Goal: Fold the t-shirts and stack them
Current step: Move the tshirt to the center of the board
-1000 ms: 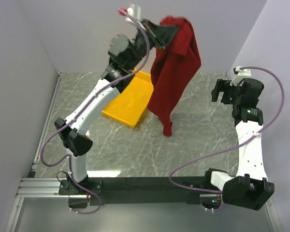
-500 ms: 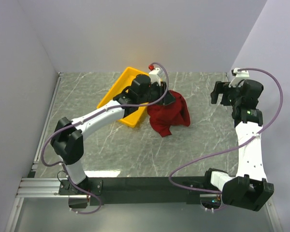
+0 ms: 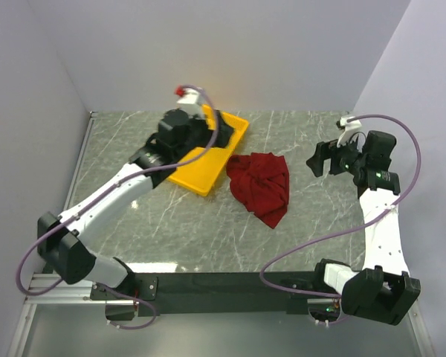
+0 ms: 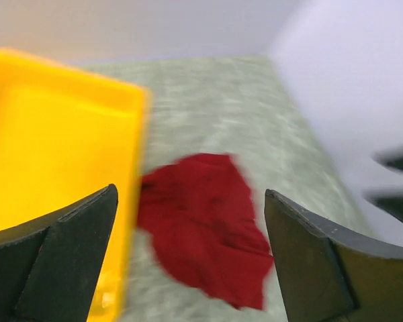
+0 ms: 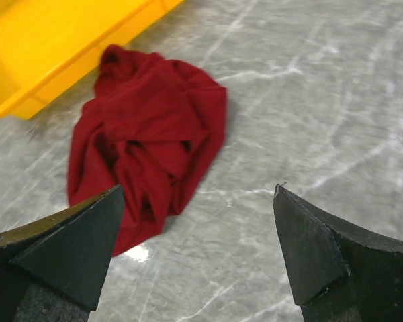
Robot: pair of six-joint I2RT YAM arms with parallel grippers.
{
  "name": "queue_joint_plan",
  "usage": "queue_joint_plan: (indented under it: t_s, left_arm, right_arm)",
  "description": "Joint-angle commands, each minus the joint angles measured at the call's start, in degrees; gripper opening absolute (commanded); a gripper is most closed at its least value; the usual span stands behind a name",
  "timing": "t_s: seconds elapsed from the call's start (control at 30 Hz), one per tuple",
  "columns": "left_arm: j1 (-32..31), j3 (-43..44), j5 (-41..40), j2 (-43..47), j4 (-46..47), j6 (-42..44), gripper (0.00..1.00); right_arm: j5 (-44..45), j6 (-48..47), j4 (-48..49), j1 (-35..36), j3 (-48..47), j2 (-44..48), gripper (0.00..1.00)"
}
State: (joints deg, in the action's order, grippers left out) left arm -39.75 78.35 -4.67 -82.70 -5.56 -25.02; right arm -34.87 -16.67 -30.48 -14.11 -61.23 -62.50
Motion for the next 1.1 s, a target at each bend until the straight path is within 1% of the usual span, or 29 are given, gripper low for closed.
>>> queue_joint_plan:
  t_s: [0.0,0.1,0.17,0.2,0.23,0.3,0.33,0.37,0.4,0.43,0.47,0.53,0.57,0.63,0.73,0.8,0.83,0.87,0.9,0.93,0.97,1.0,1.07]
  left_arm:
    - [10.8,-6.6,-2.5,1.5,-3.5,-6.6,0.95]
    - [16.6,-11.0,-2.7,2.5,-5.3,-10.8,0.92]
    - [19.3,-13.0,-1.2,3.2,-6.2,-16.4,0.90]
    - [21.1,-15.9,-0.8,3.7,-6.5,-18.5,0.90]
    - [21.8,-17.6,-1.0,4.5,-6.6,-23.9,0.90]
    - [23.0,-24.0,-1.6,6.2,-5.4,-30.3,0.89]
    - [23.0,-26.3,-2.4,6.8,-4.6,-37.8,0.89]
    - [23.0,-30.6,-2.8,7.2,-3.6,-40.9,0.89]
    - [23.0,-32.2,-3.3,7.5,-2.7,-43.7,0.89]
    - [23.0,-33.2,-3.9,7.1,-2.6,-49.5,0.89]
    - [23.0,-33.9,-4.2,6.6,-3.1,-52.0,0.89]
    - [23.0,-32.8,-6.1,3.5,-6.5,-58.0,0.88]
    - [23.0,-31.0,-6.2,2.2,-7.3,-58.9,0.84]
    - [23.0,-28.7,-7.8,-1.4,-8.6,-60.2,0.82]
    - [23.0,-26.8,-8.2,-4.1,-6.0,-61.4,0.81]
    - [23.1,-24.1,-8.8,-6.2,-8.5,-62.1,0.77]
    - [23.0,-22.7,-8.4,-8.9,-10.1,-62.7,0.71]
    - [23.0,-19.9,-8.2,-10.4,-12.1,-63.1,0.67]
    - [23.0,-18.6,-7.6,-13.2,-16.2,-63.5,0.60]
    - [23.0,-17.5,-6.6,-14.3,-17.3,-63.0,0.44]
    - [23.0,-16.6,-6.3,-15.2,-18.6,-63.2,0.40]
    - [23.0,-16.6,-6.1,-15.9,-19.5,-63.3,0.39]
    - [23.0,-17.4,-6.7,-15.8,-19.5,-63.6,0.39]
  right_arm:
    - [-7.1,-2.8,-0.6,1.4,1.4,0.9,0.98]
    - [-7.1,-3.1,-0.6,3.1,3.0,1.1,0.97]
    - [-6.9,-2.8,-0.1,3.6,4.1,1.3,0.97]
    - [-7.0,-2.4,0.2,4.1,4.5,1.3,0.97]
    - [-7.1,-2.4,0.3,4.4,4.8,1.2,0.97]
    - [-6.7,-2.1,0.5,5.4,5.5,1.0,0.97]
    - [-6.6,-2.1,0.9,5.7,5.9,0.8,0.97]
    - [-6.4,-2.0,1.0,5.8,5.9,0.7,0.97]
    - [-6.3,-1.8,1.2,6.1,6.1,0.6,0.97]
    - [-6.2,-1.9,1.2,6.2,6.1,0.4,0.97]
    - [-6.0,-2.1,1.2,6.2,5.9,0.2,0.97]
    - [-5.8,-2.4,1.0,6.3,5.6,-0.3,0.97]
    - [-5.8,-2.5,0.9,6.3,5.5,-0.4,0.97]
    - [-5.8,-2.7,0.8,6.4,5.2,-0.7,0.97]
    - [-5.8,-2.6,0.9,6.4,5.5,-0.6,0.97]
    - [-5.6,-2.4,1.0,6.5,5.7,-0.3,0.97]
    - [-5.3,-2.3,1.0,6.4,5.9,0.0,0.97]
    - [-5.0,-2.3,1.0,6.5,5.9,0.2,0.97]
    - [-4.9,-2.4,0.9,6.5,5.9,0.3,0.97]
    - [-4.7,-2.4,1.2,6.4,6.1,0.5,0.97]
    - [-4.6,-2.4,1.0,6.4,6.0,0.7,0.97]
    - [-4.3,-2.5,1.0,6.5,5.9,0.7,0.97]
    - [-4.2,-2.5,1.0,6.4,5.8,0.7,0.97]
